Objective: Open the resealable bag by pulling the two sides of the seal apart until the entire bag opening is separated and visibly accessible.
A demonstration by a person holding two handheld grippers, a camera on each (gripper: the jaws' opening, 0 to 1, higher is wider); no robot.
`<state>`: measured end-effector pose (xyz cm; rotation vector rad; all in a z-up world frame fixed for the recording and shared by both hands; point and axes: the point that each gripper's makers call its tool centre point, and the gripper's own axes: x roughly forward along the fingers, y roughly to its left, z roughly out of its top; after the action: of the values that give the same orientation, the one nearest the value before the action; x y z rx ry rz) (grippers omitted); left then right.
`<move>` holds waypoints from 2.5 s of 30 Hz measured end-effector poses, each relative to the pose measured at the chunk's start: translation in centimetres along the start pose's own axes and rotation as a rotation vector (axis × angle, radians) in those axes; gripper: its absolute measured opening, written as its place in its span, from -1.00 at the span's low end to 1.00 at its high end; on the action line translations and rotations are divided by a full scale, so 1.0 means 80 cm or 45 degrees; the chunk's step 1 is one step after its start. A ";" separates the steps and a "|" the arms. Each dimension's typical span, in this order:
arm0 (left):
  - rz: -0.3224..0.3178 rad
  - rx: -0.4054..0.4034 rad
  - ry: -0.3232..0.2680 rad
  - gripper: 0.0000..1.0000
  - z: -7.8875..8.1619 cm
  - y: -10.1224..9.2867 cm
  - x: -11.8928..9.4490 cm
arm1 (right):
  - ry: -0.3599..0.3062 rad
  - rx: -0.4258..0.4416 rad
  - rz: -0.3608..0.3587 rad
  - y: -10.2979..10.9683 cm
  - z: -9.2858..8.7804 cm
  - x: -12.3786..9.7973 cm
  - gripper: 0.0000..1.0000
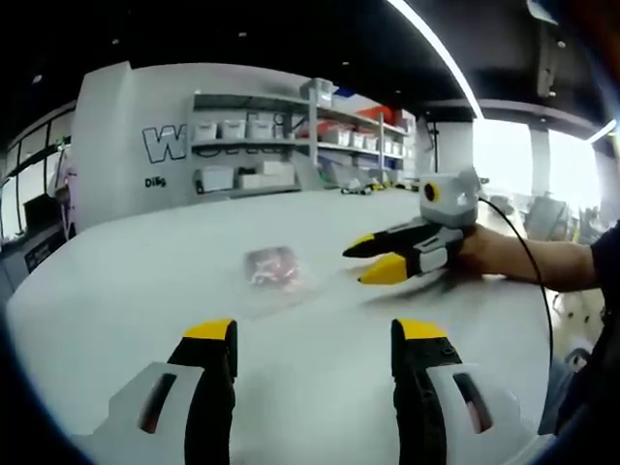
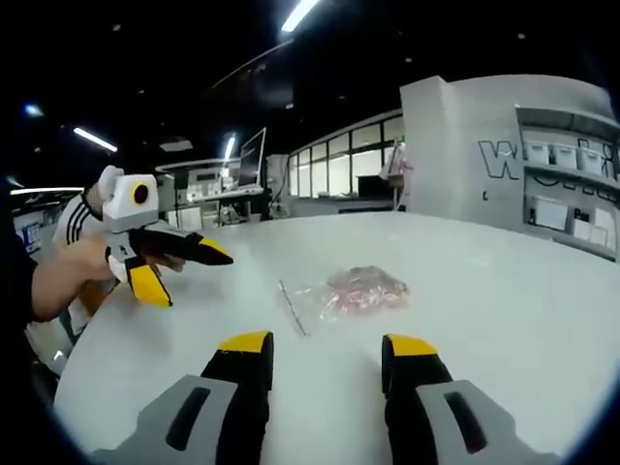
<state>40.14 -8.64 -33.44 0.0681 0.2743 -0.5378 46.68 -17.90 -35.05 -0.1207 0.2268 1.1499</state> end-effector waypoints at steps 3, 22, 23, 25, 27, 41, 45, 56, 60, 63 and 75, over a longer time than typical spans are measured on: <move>-0.003 -0.002 -0.005 0.27 0.001 0.000 0.001 | 0.001 -0.001 0.001 0.000 0.000 0.000 -0.15; -0.001 -0.003 0.002 0.27 0.001 0.011 0.017 | -0.001 -0.003 0.000 0.000 0.000 0.000 -0.16; 0.000 -0.004 0.004 0.27 0.001 0.011 0.017 | -0.001 -0.003 0.001 0.000 0.000 0.000 -0.17; 0.003 -0.005 0.001 0.26 0.001 0.012 0.018 | 0.000 -0.004 0.001 0.000 0.000 0.000 -0.17; 0.006 -0.005 -0.001 0.26 0.001 0.014 0.018 | 0.001 -0.002 0.001 0.000 0.000 0.000 -0.17; 0.011 -0.013 0.005 0.25 -0.001 0.020 0.026 | 0.001 -0.007 0.003 -0.001 0.000 0.000 -0.18; 0.014 -0.011 0.000 0.25 0.001 0.021 0.027 | 0.000 -0.006 0.003 -0.001 0.000 0.000 -0.18; 0.017 0.005 -0.005 0.24 0.008 0.026 0.034 | -0.002 -0.005 0.003 -0.001 0.000 0.000 -0.18; 0.019 0.004 -0.004 0.24 0.008 0.027 0.035 | -0.003 -0.005 0.003 -0.001 0.001 0.000 -0.18; 0.022 0.005 -0.001 0.23 0.008 0.029 0.037 | -0.004 -0.003 0.003 -0.001 0.002 0.001 -0.18; 0.026 0.002 0.004 0.22 0.008 0.035 0.046 | -0.005 -0.001 0.005 -0.001 0.002 0.001 -0.19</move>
<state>44.78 -8.13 -33.84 0.0736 0.2761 -0.5174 46.82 -17.80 -34.90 -0.1186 0.2231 1.1540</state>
